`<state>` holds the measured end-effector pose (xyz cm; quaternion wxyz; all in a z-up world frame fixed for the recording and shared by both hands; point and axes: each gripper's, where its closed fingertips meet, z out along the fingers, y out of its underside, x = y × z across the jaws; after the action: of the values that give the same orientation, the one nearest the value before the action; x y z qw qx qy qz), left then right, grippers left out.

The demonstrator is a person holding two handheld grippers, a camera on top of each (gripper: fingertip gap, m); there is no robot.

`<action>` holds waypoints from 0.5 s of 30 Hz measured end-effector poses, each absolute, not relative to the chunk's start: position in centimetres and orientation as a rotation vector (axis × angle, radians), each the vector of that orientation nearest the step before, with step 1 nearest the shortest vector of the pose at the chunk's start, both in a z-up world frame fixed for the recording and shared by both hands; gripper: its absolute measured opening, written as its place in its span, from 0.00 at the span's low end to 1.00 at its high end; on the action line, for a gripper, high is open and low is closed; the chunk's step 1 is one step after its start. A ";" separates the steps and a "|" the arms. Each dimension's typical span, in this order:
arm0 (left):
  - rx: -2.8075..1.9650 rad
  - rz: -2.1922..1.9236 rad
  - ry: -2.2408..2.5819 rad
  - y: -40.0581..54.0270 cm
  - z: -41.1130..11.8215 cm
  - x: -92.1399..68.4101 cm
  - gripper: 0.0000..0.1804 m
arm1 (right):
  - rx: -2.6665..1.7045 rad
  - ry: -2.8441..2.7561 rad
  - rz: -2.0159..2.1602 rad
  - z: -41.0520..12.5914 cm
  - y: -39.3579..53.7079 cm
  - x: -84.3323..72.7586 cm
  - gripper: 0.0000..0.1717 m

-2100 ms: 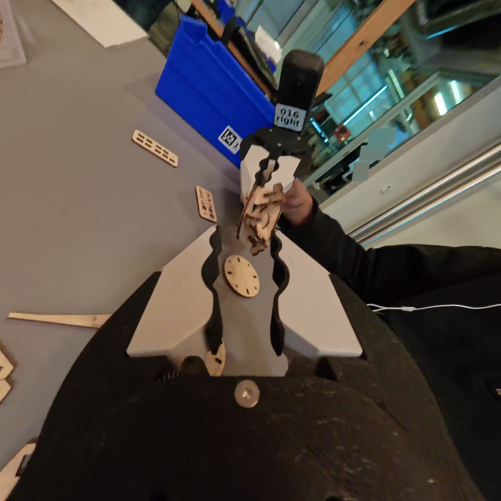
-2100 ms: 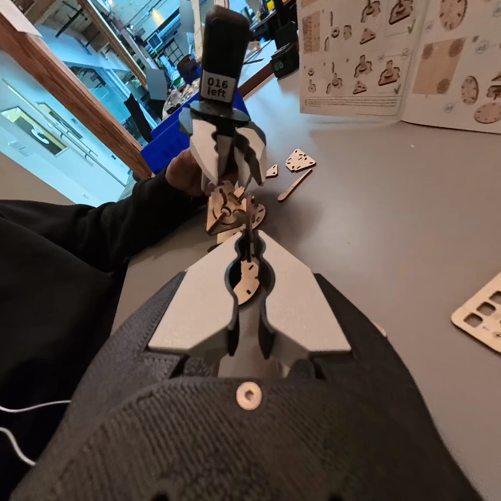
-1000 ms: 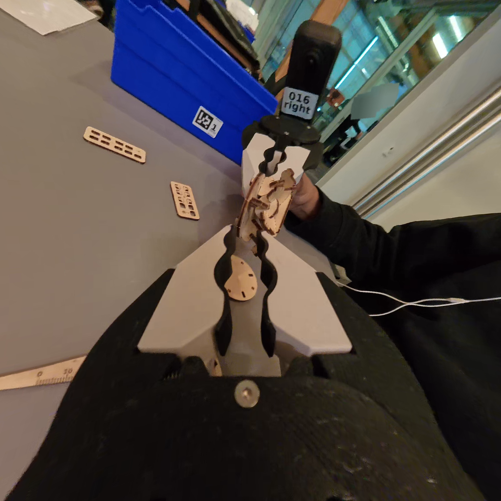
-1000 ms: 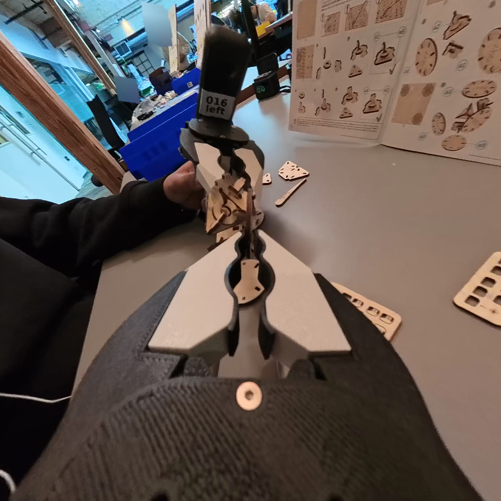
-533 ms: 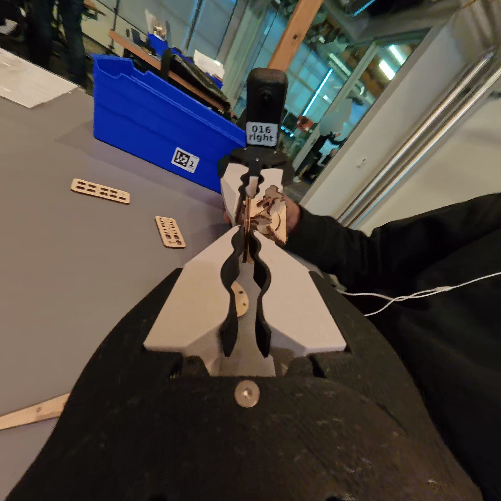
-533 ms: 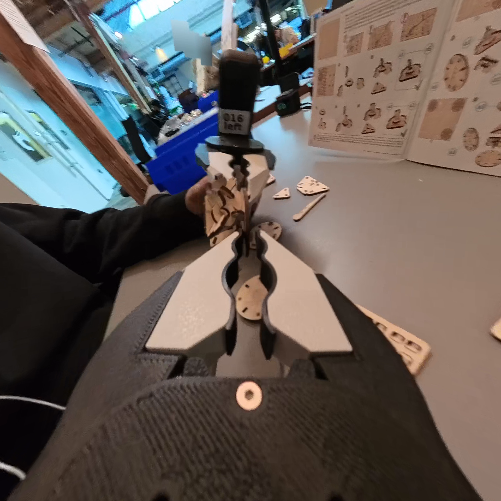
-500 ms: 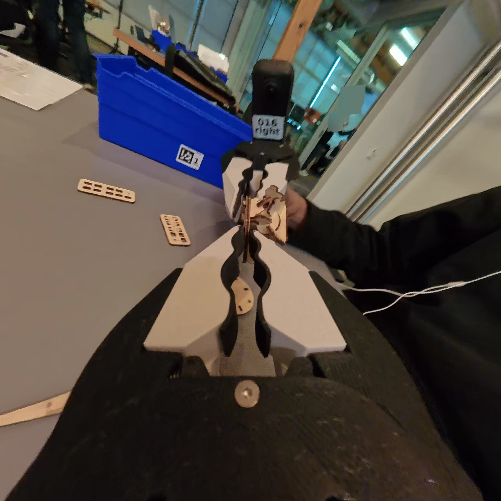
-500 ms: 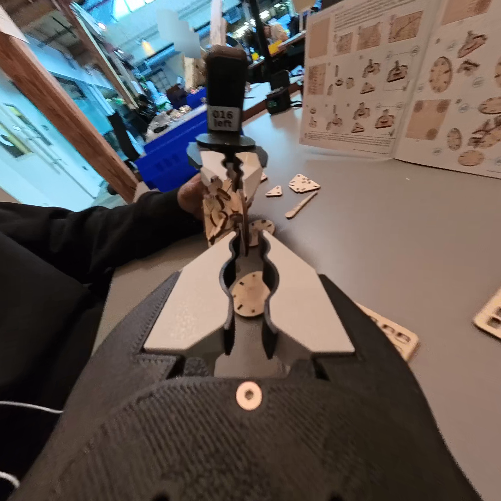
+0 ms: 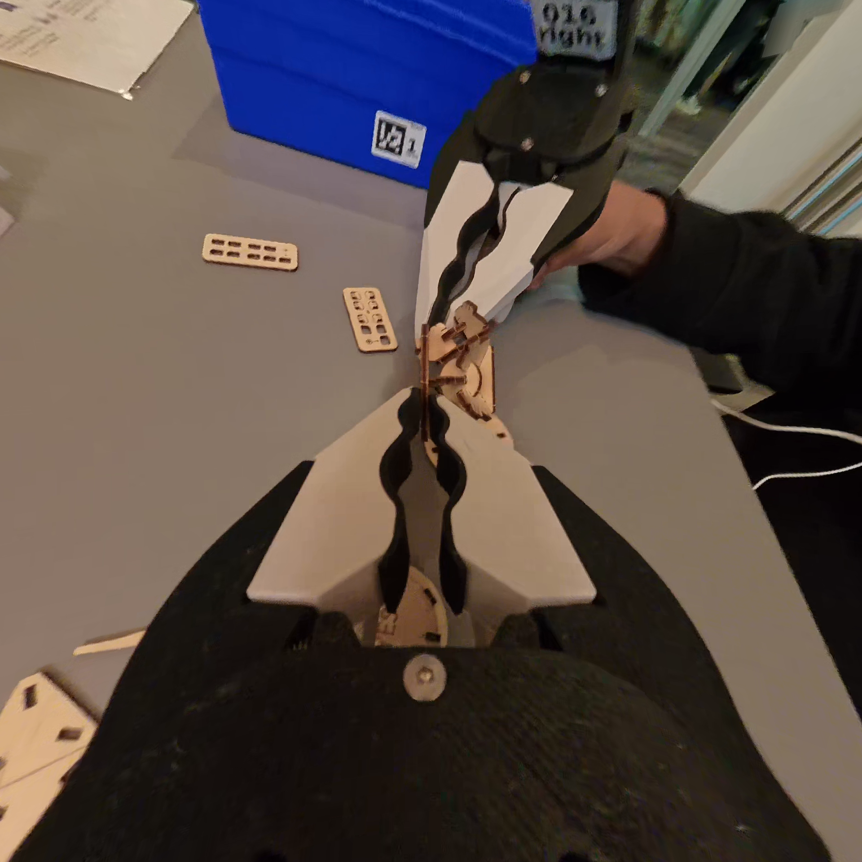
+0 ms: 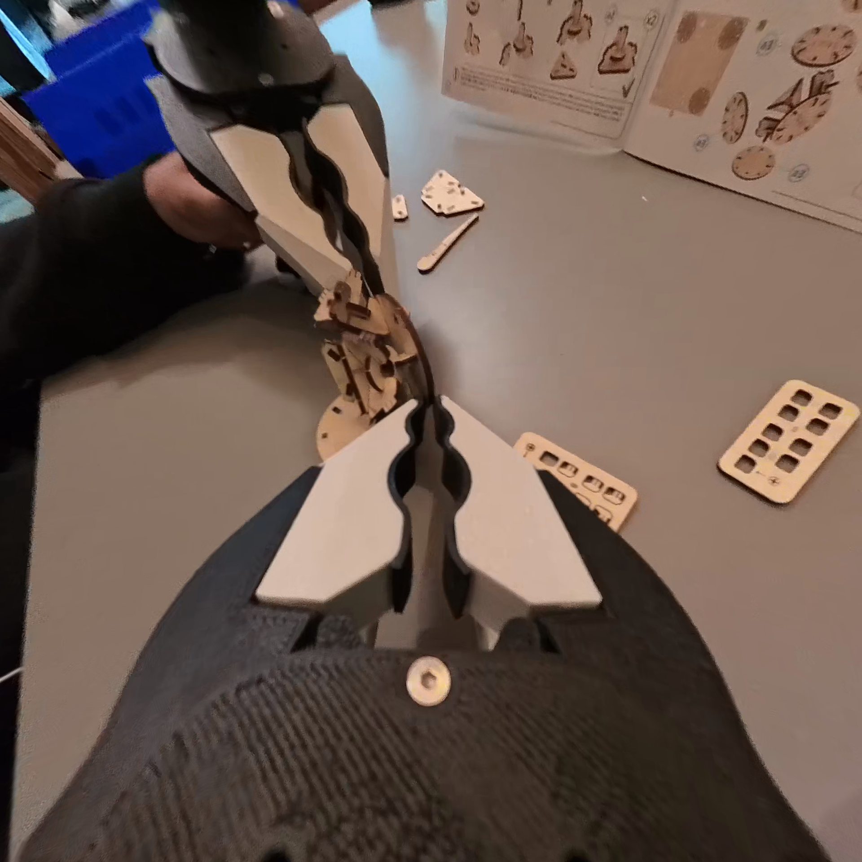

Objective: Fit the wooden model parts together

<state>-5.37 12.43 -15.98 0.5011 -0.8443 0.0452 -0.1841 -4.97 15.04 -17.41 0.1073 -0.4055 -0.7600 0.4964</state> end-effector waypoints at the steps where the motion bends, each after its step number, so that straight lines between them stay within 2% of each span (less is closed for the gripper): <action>1: -2.076 -0.394 0.120 12.4 -16.4 -5.7 0.00 | -1.190 -2.251 1.395 -17.9 15.2 -5.1 0.00; 10: -2.037 -0.328 0.211 12.4 -15.5 -5.0 0.00 | -1.112 -2.234 1.139 -19.0 15.1 -5.1 0.00; 15: -1.991 -0.292 0.211 12.7 -15.4 -5.3 0.00 | -1.359 -2.136 1.091 -19.5 17.1 -3.7 0.11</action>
<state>-5.34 12.66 -15.43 0.5304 -0.8342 0.0884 -0.1222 -3.67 17.08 -19.48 0.1912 -0.4840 -0.7604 0.3886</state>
